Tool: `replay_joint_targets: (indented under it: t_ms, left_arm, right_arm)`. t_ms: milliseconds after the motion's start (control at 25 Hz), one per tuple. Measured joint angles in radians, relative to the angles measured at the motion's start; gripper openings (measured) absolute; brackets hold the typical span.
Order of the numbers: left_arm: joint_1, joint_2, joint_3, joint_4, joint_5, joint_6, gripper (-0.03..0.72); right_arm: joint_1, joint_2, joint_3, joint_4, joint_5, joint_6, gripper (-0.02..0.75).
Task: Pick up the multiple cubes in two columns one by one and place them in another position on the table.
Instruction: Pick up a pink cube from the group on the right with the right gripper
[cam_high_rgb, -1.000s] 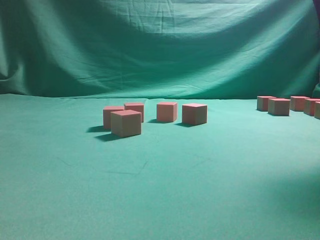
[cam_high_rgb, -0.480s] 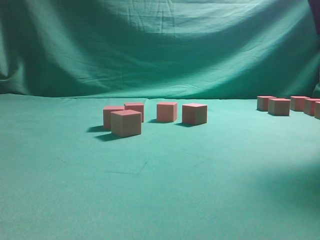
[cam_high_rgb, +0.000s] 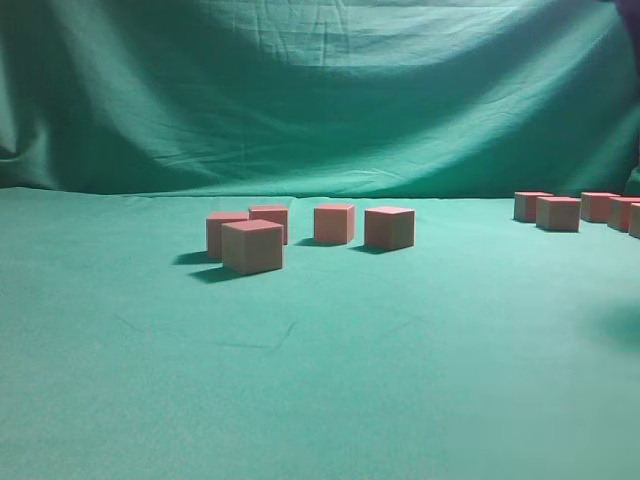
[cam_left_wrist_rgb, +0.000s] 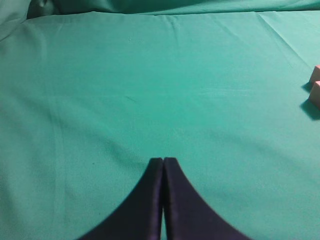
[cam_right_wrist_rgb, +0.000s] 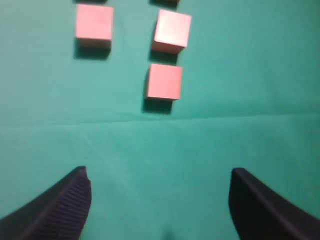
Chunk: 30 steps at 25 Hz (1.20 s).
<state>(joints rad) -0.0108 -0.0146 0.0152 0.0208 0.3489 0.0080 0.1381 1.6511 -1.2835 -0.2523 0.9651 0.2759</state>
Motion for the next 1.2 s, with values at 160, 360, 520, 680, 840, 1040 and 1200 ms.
replay_joint_targets:
  t_ms: [160,360,520,680,840,1040,1200]
  left_arm:
    - [0.0,0.0,0.0,0.0,0.0,0.0,0.0]
    - [0.0,0.0,0.0,0.0,0.0,0.0,0.0]
    - [0.0,0.0,0.0,0.0,0.0,0.0,0.0]
    - [0.0,0.0,0.0,0.0,0.0,0.0,0.0]
    - [0.0,0.0,0.0,0.0,0.0,0.0,0.0]
    - [0.0,0.0,0.0,0.0,0.0,0.0,0.0]
    - [0.0,0.0,0.0,0.0,0.0,0.0,0.0]
  right_arm:
    - [-0.142,0.043,0.0,0.232,-0.045,-0.174,0.561]
    - [-0.17,0.112,-0.002,0.35,-0.14,-0.335,0.561]
    - [-0.17,0.181,-0.062,0.342,-0.165,-0.367,0.561]
    - [-0.17,0.279,-0.167,0.333,-0.146,-0.369,0.561]
    - [-0.17,0.38,-0.264,0.331,-0.083,-0.357,0.561]
    - [-0.17,0.447,-0.297,0.331,-0.067,-0.339,0.561]
    - [-0.17,0.471,-0.297,0.326,-0.064,-0.337,0.561]
